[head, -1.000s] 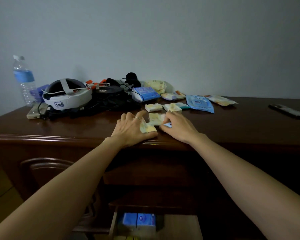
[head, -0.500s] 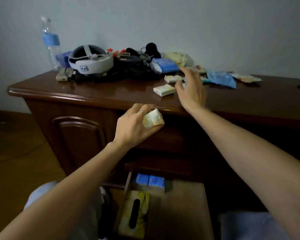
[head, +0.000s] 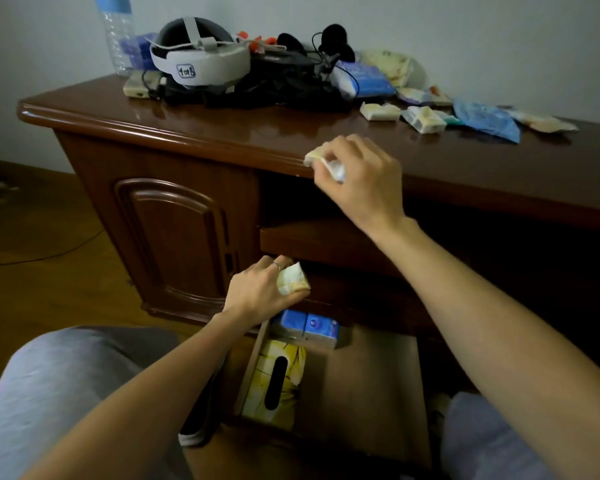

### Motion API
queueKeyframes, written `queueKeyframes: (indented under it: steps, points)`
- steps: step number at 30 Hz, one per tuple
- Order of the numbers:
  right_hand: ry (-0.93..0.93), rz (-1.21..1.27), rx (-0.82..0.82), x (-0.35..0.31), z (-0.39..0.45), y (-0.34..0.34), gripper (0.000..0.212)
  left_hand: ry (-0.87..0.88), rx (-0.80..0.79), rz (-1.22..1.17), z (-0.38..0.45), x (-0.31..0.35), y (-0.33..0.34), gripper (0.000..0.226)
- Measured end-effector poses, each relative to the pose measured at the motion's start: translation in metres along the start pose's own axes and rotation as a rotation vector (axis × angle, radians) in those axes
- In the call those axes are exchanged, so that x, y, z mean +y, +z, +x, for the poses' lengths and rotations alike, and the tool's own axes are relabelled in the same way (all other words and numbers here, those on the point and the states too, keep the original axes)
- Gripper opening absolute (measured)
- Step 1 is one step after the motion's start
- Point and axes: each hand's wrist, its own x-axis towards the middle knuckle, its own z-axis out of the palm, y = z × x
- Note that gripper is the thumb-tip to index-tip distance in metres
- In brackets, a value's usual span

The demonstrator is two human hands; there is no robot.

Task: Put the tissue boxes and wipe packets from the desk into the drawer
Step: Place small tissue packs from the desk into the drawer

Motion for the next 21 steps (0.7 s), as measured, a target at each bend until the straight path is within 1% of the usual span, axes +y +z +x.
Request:
queueKeyframes:
  steps: [1,2,3,4,5,6,7,8,9,10,11,12,13,15,16,18,21]
  points:
    - [-0.053,0.061,0.094,-0.012,-0.020,-0.002,0.020,-0.022,-0.024,0.003,-0.006,-0.003,0.008,0.079]
    - [-0.084,0.130,0.123,-0.023,-0.044,-0.001,0.021,-0.051,-0.053,0.007,-0.013,-0.008,0.016,0.081]
    - [-0.087,0.184,0.076,-0.032,-0.072,0.001,0.023,-0.083,-0.090,0.005,-0.021,-0.015,0.024,0.083]
    - [-0.064,0.226,-0.033,-0.039,-0.102,0.005,0.024,-0.117,-0.131,-0.003,-0.029,-0.022,0.033,0.085]
    - [-0.002,0.263,-0.180,-0.042,-0.133,0.011,0.023,-0.149,-0.172,-0.011,-0.037,-0.029,0.041,0.088]
    - [0.130,0.308,-0.339,-0.043,-0.162,0.018,0.022,-0.179,-0.213,-0.021,-0.043,-0.036,0.049,0.090]
    - [0.344,0.359,-0.494,-0.041,-0.189,0.026,0.021,-0.208,-0.254,-0.031,-0.048,-0.042,0.057,0.093]
    - [0.609,0.420,-0.629,-0.036,-0.213,0.036,0.021,-0.238,-0.284,-0.040,-0.053,-0.047,0.065,0.094]
    - [0.877,0.468,-0.735,-0.029,-0.234,0.048,0.022,-0.270,-0.300,-0.048,-0.056,-0.050,0.073,0.092]
    - [1.101,0.489,-0.815,-0.022,-0.254,0.060,0.024,-0.304,-0.305,-0.054,-0.060,-0.054,0.082,0.087]
    - [1.278,0.487,-0.847,-0.015,-0.273,0.074,0.027,-0.337,-0.307,-0.060,-0.062,-0.057,0.091,0.082]
    - [1.424,0.484,-0.841,-0.011,-0.291,0.088,0.031,-0.367,-0.308,-0.065,-0.065,-0.061,0.100,0.078]
    - [1.550,0.491,-0.802,-0.009,-0.308,0.102,0.034,-0.397,-0.308,-0.070,-0.067,-0.066,0.110,0.075]
    - [1.756,0.521,-0.735,-0.012,-0.335,0.125,0.031,-0.457,-0.307,-0.076,-0.072,-0.074,0.126,0.075]
    - [1.836,0.531,-0.726,-0.015,-0.347,0.135,0.028,-0.485,-0.306,-0.067,-0.073,-0.077,0.133,0.075]
    - [1.958,0.557,-0.728,-0.019,-0.369,0.154,0.030,-0.534,-0.301,-0.051,-0.073,-0.080,0.148,0.074]
    - [2.011,0.526,-0.718,-0.017,-0.393,0.168,0.033,-0.560,-0.300,-0.049,-0.073,-0.079,0.163,0.075]
